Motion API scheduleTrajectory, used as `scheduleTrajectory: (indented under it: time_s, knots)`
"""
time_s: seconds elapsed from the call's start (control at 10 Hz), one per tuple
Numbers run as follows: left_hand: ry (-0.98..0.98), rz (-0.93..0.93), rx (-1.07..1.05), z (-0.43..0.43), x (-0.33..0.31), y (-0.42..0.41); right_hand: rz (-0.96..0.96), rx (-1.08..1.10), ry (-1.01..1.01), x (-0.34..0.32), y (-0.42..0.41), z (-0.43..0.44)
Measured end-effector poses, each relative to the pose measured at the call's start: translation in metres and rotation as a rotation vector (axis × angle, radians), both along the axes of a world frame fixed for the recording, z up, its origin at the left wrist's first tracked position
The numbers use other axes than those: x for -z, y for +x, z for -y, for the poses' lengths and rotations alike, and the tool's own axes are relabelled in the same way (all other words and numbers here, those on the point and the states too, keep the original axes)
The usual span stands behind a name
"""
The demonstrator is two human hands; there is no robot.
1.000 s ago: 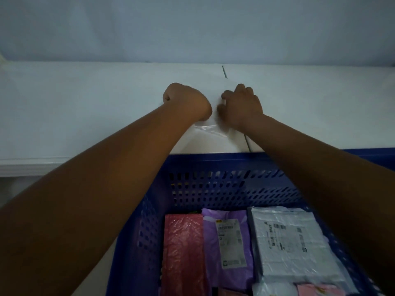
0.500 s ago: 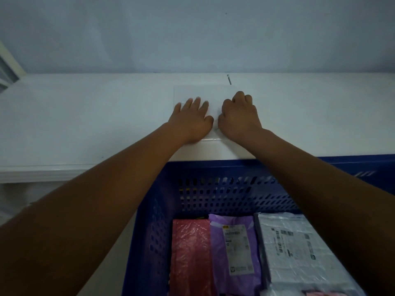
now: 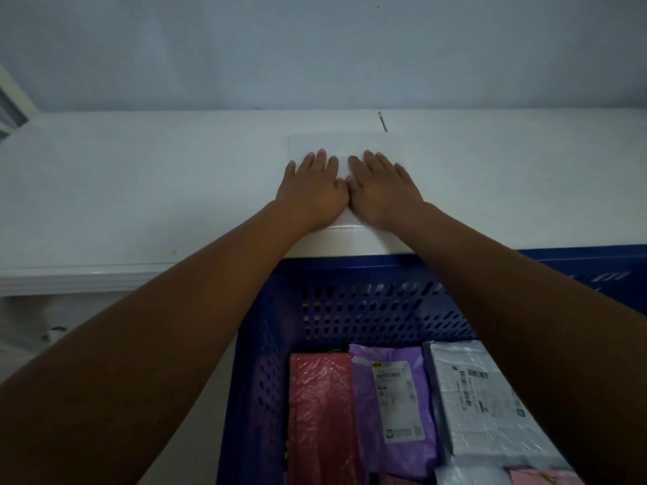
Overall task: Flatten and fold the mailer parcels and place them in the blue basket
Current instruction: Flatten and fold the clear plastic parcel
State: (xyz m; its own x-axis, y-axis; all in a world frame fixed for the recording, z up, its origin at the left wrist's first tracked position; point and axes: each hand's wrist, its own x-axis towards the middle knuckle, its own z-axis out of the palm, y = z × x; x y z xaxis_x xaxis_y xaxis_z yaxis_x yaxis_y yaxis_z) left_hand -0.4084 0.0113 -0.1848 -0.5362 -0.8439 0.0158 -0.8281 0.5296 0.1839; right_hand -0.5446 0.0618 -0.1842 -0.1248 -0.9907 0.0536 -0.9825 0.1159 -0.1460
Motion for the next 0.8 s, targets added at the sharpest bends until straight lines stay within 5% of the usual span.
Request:
scheduleTrajectory:
  time_s: [0.4, 0.8]
  knots:
    - [-0.024, -0.055, 0.002, -0.005, 0.000, 0.000, 0.173, 0.030, -0.044, -0.017, -0.005, -0.001]
    - [-0.026, -0.061, -0.014, -0.002, 0.002, 0.000, -0.086, 0.050, 0.037, -0.006, 0.008, 0.004]
